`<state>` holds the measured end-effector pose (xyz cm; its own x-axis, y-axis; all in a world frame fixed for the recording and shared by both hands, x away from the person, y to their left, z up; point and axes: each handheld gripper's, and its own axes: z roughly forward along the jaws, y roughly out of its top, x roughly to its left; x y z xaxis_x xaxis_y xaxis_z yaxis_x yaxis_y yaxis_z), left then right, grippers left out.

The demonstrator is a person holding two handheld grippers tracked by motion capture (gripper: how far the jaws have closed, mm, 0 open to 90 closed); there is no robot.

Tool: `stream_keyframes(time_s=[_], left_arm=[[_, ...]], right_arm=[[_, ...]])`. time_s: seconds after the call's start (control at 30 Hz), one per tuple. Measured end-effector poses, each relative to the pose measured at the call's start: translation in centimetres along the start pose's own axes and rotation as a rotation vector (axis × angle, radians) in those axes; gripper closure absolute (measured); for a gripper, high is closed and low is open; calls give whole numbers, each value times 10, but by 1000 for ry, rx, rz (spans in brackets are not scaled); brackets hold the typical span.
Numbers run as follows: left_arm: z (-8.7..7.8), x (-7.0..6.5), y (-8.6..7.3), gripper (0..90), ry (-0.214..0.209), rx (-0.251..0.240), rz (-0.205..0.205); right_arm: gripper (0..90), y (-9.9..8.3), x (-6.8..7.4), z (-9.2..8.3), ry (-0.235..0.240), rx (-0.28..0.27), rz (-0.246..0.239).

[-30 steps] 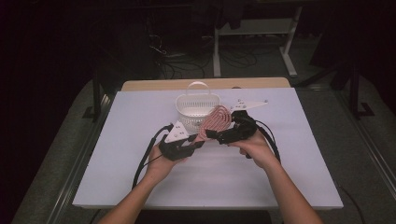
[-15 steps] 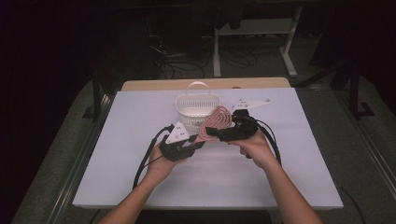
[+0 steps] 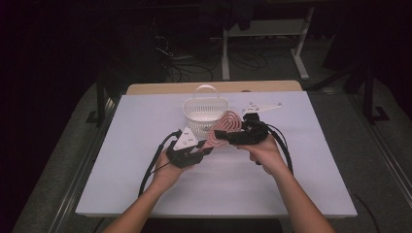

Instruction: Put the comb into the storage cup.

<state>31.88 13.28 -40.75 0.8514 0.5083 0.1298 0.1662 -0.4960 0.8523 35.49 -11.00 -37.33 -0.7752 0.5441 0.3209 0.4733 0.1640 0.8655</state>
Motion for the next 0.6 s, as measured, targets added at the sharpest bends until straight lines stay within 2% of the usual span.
stream_keyframes(time_s=[0.43,0.6], left_arm=[[1,0,-1,705,17,6,12],[1,0,-1,705,11,9,14]], right_arm=[[485,0,-1,-1,27,-4,21],[534,1,0,-1,42,-10,16]])
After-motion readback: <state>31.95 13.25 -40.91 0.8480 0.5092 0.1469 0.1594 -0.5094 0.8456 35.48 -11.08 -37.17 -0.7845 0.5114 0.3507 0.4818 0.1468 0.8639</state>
